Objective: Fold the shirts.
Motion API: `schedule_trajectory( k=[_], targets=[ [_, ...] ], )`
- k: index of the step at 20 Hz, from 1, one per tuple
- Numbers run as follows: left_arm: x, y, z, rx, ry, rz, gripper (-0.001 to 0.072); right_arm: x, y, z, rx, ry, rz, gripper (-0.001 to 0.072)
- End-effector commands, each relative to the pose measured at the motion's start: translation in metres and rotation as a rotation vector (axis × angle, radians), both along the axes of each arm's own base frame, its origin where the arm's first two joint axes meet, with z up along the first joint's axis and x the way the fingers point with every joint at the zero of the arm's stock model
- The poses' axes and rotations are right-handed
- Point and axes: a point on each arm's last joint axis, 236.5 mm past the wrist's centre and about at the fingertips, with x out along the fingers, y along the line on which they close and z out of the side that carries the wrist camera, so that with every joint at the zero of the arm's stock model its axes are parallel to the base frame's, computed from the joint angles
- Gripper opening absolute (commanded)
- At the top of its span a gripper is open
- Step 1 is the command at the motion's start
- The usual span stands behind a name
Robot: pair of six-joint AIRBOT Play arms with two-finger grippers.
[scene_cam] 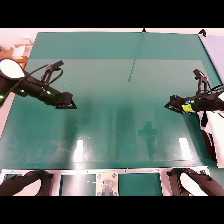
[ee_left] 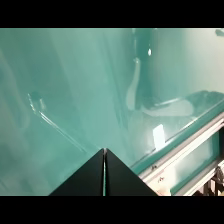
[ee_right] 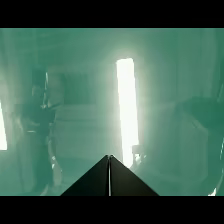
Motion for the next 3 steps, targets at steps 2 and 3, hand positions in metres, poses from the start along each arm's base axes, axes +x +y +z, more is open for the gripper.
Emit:
schedule_trajectory(
  k=[2, 3],
  targets=[
    [-0.0072, -0.0019, -0.0031, -0.005, 0.011, -0.002, 0.0024, -0.0022, 0.0092, -0.0031, 0.0, -0.005, 0.026, 0.0016],
    [-0.0072, -0.0019, -0.0031, -0.005, 0.011, -0.002, 0.0024, -0.0022, 0.0092, -0.0031, 0.0, -0.005, 0.026, 0.0016]
  ],
)
